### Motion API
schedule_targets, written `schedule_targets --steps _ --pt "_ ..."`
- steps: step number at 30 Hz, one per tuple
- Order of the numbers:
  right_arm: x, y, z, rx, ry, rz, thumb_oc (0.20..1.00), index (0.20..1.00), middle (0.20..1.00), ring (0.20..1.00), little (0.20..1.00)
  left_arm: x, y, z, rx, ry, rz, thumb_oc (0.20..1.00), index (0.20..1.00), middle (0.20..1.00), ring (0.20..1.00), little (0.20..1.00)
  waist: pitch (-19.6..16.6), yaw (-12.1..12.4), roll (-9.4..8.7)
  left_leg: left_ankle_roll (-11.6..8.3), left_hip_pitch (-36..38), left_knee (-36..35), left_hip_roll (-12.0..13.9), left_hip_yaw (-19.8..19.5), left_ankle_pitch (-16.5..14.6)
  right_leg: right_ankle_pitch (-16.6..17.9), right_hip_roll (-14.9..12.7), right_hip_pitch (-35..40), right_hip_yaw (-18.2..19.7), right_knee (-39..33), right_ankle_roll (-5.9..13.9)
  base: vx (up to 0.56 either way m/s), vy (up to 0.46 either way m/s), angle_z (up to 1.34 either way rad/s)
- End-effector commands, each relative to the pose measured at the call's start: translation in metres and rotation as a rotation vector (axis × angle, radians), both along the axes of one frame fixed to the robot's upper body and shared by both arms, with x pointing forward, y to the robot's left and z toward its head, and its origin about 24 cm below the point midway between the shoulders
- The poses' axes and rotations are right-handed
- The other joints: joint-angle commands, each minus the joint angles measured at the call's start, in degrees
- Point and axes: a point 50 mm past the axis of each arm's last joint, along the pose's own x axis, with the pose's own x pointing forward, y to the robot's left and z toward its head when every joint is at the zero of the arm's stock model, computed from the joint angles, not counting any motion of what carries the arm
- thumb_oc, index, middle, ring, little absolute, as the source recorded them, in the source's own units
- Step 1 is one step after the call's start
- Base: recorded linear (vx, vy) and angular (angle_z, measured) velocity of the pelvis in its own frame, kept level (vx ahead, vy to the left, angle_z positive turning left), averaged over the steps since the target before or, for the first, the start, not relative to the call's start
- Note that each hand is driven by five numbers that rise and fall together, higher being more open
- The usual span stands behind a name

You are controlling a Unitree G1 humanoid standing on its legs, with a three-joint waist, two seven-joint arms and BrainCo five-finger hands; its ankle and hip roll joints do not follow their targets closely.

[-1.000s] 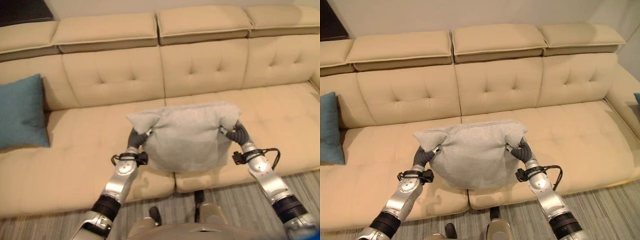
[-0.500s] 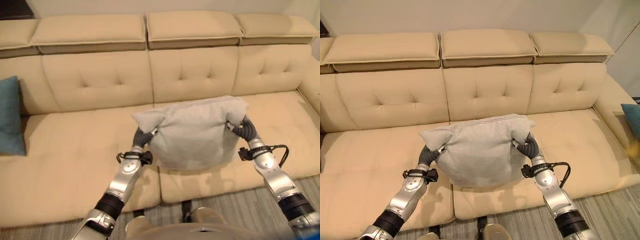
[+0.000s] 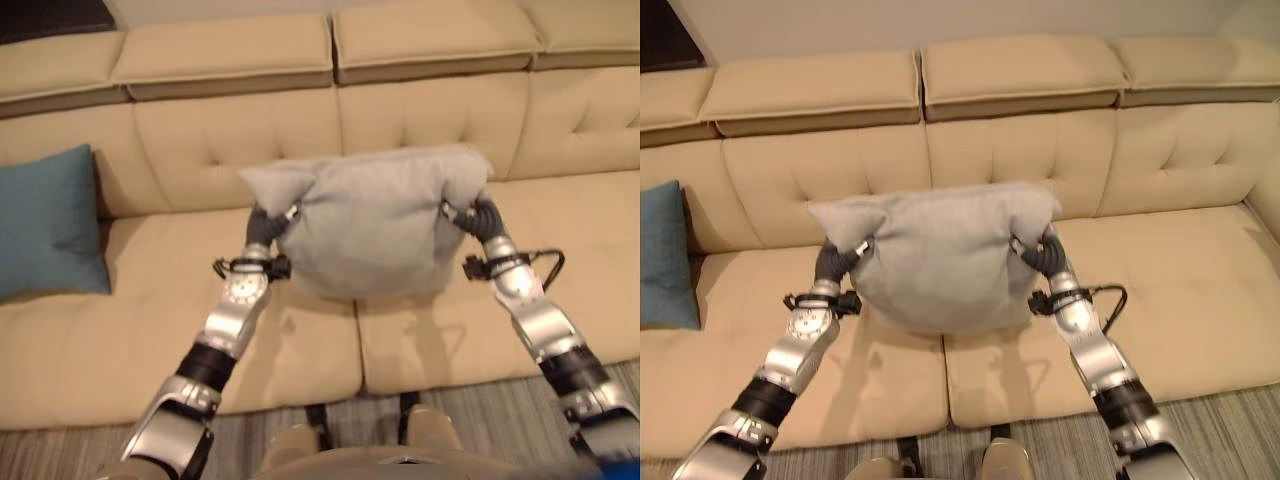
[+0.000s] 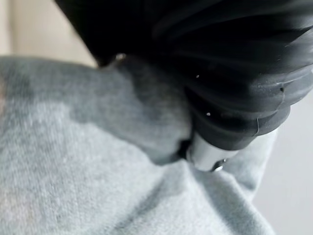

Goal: Pick up all the scattered cushions and arrange them neatly on the sofa.

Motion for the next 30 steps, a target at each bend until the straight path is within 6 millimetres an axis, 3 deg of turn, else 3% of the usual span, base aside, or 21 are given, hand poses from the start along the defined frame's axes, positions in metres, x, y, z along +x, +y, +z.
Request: schedule_targets --steps 1,2,6,7,11,17,25,30 --pt "0.012 0.053 0.082 0.054 -0.31 0.195 0.2 0.2 0.2 0.2 0.2 0.014 -0.057 0.102 0.048 -0.422 -0.19 0.2 0.2 0.2 0.2 0.2 -0.03 0.83 -3.15 -4.07 -5.08 3.69 2.13 -1.39 -2.93 0.9 -2.68 3.57 0.44 -5.7 4.11 -0.14 -0.028 0.01" --pt "0.016 0.056 0.1 0.045 -0.356 0.19 0.2 0.2 0.2 0.2 0.2 0.018 -0.06 0.115 0.054 -0.455 -0.178 0.2 0.2 0.2 0.2 0.2 0.75 1.01 -3.18 -4.23 -6.16 3.54 2.28 -1.7 -2.61 1.31 -2.52 2.27 0.63 -5.68 4.24 -0.1 -0.027 0.0" --pt "0.025 0.057 0.128 0.017 -0.421 0.158 0.2 0.2 0.2 0.2 0.2 0.025 -0.064 0.141 0.071 -0.515 -0.154 0.2 0.2 0.2 0.2 0.2 1.66 1.4 -3.13 -4.54 -8.54 2.75 2.54 -2.5 -1.12 2.06 -1.9 -0.21 0.87 -6.14 4.23 -0.05 -0.034 -0.02" --pt "0.029 0.06 0.147 -0.016 -0.463 0.145 0.2 0.2 0.2 0.2 0.2 0.029 -0.068 0.159 0.1 -0.554 -0.149 0.2 0.2 0.2 0.2 0.2 2.29 1.42 -3.07 -4.78 -10.03 2.14 2.78 -2.91 -0.25 2.55 -1.75 -1.93 0.93 -6.35 4.29 -0.02 -0.035 -0.03" --pt "0.033 0.066 0.167 -0.008 -0.498 0.141 0.2 0.2 0.2 0.2 0.2 0.037 -0.068 0.185 0.137 -0.592 -0.106 0.2 0.2 0.2 0.2 0.2 3.36 1.47 -2.77 -5.14 -12.78 1.26 2.98 -3.88 1.09 3.13 -1.53 -5.17 1.35 -6.24 4.4 -0.02 -0.024 -0.03" --pt "0.04 0.066 0.182 -0.02 -0.508 0.124 0.2 0.2 0.2 0.2 0.2 0.038 -0.061 0.216 0.152 -0.655 -0.056 0.2 0.2 0.2 0.2 0.2 4.06 1.99 -2.31 -5.66 -17.37 0.91 2.91 -4.68 2.2 4.45 -1.45 -10.08 1.43 -6.67 4.78 -0.01 -0.009 -0.07" --pt "0.047 0.056 0.196 -0.056 -0.504 0.073 0.2 0.2 0.2 0.2 0.2 0.04 -0.059 0.231 0.162 -0.668 -0.047 0.2 0.2 0.2 0.2 0.2 4.32 2.34 -1.7 -6.64 -22.23 0.74 2.78 -5.64 3.23 5.14 -1.6 -14.7 1.18 -6.83 4.91 0.01 -0.005 0.01" --pt "0.051 0.05 0.202 -0.096 -0.496 0.035 0.2 0.2 0.2 0.2 0.2 0.045 -0.064 0.224 0.151 -0.631 -0.061 0.2 0.2 0.2 0.2 0.2 5.16 3.16 -1.84 -6.9 -25.72 2.19 2.57 -6.39 2.98 5.71 -1.91 -17.38 0.94 -6.85 5.05 0.0 -0.032 0.05"
